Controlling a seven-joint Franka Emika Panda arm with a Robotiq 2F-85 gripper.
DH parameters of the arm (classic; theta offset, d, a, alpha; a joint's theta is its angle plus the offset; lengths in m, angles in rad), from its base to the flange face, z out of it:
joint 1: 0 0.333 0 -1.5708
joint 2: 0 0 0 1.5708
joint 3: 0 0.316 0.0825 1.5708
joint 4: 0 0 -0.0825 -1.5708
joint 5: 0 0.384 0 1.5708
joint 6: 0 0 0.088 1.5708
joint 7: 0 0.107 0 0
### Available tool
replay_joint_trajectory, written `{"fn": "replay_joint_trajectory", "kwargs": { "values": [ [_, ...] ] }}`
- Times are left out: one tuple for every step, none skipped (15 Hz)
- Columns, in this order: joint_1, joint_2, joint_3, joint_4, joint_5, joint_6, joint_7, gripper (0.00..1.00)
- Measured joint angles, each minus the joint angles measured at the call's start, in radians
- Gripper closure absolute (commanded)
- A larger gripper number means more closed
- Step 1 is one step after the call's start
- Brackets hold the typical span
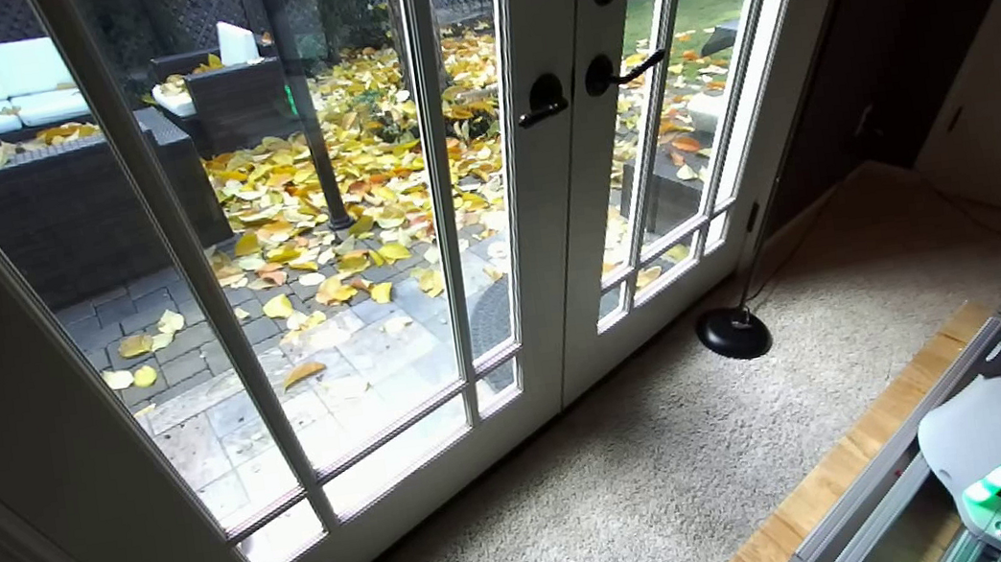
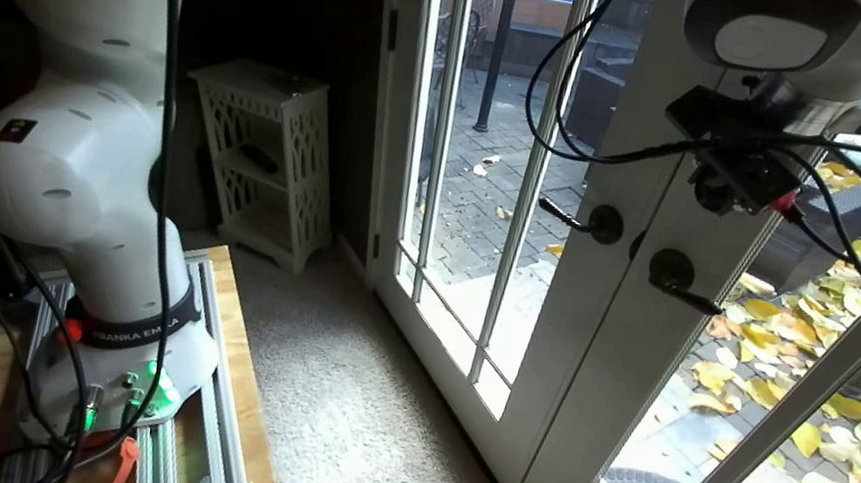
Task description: Turn the lock on the right door.
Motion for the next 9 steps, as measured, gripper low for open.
{"fn": "replay_joint_trajectory", "kwargs": {
  "values": [
    [-0.002,0.001,0.001,0.001,0.000,0.000,0.000,0.73],
    [-0.004,0.002,0.002,0.001,-0.001,0.001,0.000,0.77],
    [-0.007,0.002,0.003,0.001,-0.001,0.002,0.000,0.85],
    [-0.008,0.003,0.004,0.001,-0.001,0.003,0.000,0.90],
    [-0.009,0.004,0.005,0.001,-0.002,0.004,0.000,0.99],
    [-0.009,0.003,0.007,0.001,-0.002,0.003,0.000,1.00],
    [-0.009,0.002,0.009,0.001,-0.007,0.003,0.001,0.98],
    [-0.009,0.001,0.009,0.001,-0.009,0.001,0.001,0.97],
    [-0.009,0.000,0.010,0.001,-0.012,0.001,0.001,0.98]
  ]
}}
